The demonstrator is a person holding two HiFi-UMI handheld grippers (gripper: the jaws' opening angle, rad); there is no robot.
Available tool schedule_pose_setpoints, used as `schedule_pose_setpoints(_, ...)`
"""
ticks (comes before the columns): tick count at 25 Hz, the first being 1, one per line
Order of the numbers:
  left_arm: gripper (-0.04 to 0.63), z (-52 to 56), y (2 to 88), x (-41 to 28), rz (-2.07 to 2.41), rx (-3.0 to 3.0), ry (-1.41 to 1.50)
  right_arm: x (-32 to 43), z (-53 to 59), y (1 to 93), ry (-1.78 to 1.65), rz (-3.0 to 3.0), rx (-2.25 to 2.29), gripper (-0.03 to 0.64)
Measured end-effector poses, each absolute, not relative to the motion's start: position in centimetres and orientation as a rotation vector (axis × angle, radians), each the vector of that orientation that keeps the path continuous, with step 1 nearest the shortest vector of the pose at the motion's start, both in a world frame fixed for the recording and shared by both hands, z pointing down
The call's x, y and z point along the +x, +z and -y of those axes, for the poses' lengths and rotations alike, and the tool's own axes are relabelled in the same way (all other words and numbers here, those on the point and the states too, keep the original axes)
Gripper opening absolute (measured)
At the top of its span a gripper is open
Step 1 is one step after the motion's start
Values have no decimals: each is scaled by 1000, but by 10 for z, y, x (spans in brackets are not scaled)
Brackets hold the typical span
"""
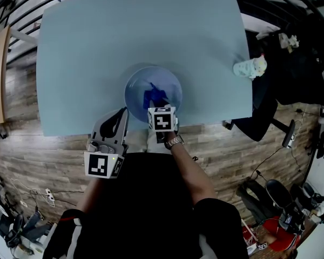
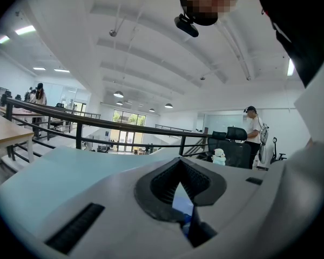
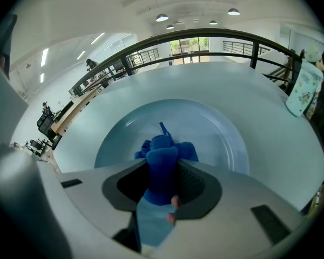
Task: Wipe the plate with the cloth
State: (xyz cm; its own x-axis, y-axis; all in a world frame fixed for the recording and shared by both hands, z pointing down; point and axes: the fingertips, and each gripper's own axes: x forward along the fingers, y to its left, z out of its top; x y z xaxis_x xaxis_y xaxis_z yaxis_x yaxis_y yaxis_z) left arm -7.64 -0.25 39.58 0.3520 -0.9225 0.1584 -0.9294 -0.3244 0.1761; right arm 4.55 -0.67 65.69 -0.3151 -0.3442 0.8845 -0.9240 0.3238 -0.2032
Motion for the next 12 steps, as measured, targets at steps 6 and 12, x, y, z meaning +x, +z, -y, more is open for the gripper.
schedule_pose_setpoints(6,2,1,397,-75,1661,2373,32,61,12,656,977,1815,1170,118)
schedule_pose_setpoints(12,0,2,396,-74,1663,2387,42,77,14,656,981,1791,1199,118)
